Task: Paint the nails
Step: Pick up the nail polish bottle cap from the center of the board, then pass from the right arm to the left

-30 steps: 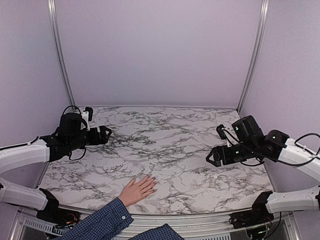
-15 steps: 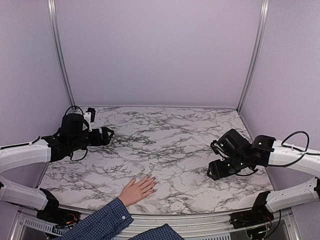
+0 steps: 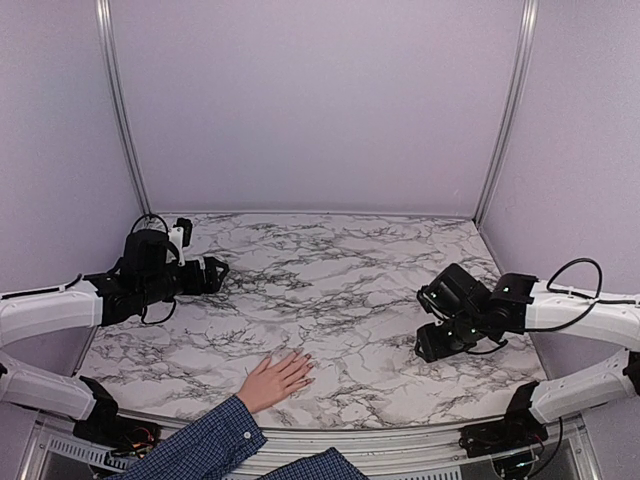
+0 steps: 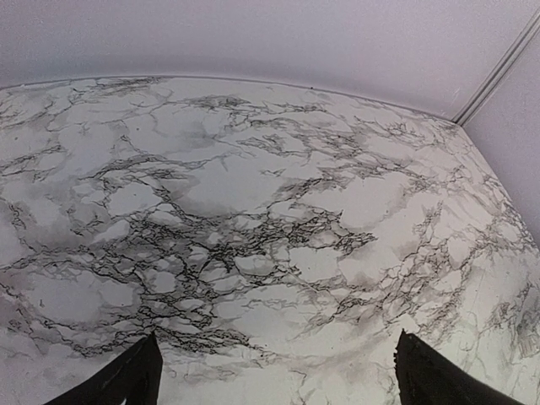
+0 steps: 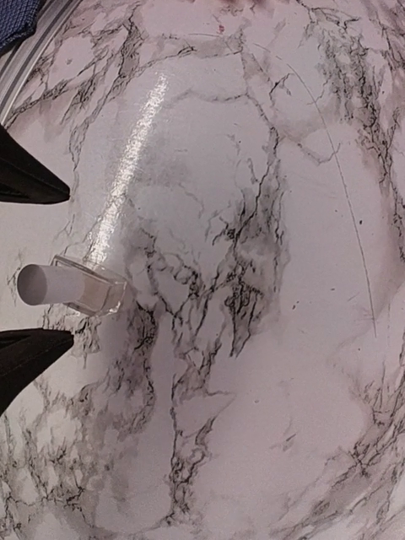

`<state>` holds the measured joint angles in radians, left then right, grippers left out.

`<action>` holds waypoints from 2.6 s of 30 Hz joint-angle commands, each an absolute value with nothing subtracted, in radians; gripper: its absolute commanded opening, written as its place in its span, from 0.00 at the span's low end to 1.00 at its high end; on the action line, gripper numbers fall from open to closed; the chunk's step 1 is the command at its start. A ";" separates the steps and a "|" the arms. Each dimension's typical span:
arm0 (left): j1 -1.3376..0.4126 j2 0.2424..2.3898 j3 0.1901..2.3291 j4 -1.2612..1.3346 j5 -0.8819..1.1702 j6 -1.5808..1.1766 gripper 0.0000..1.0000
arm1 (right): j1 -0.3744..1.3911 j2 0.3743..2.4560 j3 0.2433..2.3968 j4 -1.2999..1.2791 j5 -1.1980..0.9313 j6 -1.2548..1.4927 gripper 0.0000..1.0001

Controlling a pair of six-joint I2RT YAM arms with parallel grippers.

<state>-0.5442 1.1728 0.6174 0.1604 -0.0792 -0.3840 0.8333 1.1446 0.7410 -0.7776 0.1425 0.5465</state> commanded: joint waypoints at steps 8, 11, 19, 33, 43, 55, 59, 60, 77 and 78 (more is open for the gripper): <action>-0.553 1.195 0.609 0.196 -0.088 -0.376 0.99 | 0.841 1.186 0.735 -0.761 0.177 0.555 0.43; -0.555 1.201 0.613 0.200 -0.087 -0.377 0.99 | 0.841 1.192 0.735 -0.765 0.173 0.557 0.43; -0.558 1.204 0.610 0.210 -0.093 -0.375 0.99 | 0.841 1.217 0.736 -0.778 0.175 0.560 0.39; -0.564 1.216 0.590 0.248 -0.099 -0.379 0.99 | 0.841 1.254 0.735 -0.782 0.173 0.559 0.22; -0.608 1.171 0.539 0.297 -0.117 -0.371 0.99 | 0.842 1.244 0.809 -0.655 0.100 0.478 0.00; -0.814 1.134 0.491 0.428 -0.096 -0.268 0.99 | 0.846 1.341 1.021 -0.556 -0.083 0.234 0.00; -0.907 1.169 0.487 0.492 -0.092 -0.202 0.99 | 0.848 1.361 1.099 -0.551 -0.196 0.161 0.00; -0.927 1.179 0.485 0.517 -0.091 -0.187 0.99 | 0.850 1.363 1.123 -0.552 -0.218 0.143 0.00; -1.057 1.365 0.511 0.860 0.537 -0.023 0.80 | 1.158 1.469 1.348 -0.751 -0.304 -0.247 0.00; -1.062 1.369 0.512 0.870 0.552 -0.023 0.79 | 1.167 1.474 1.359 -0.755 -0.305 -0.255 0.00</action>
<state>-1.0416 1.3529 0.4759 0.7650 0.3889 -0.0597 1.1290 1.4544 1.2892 -0.6979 -0.3058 -0.1661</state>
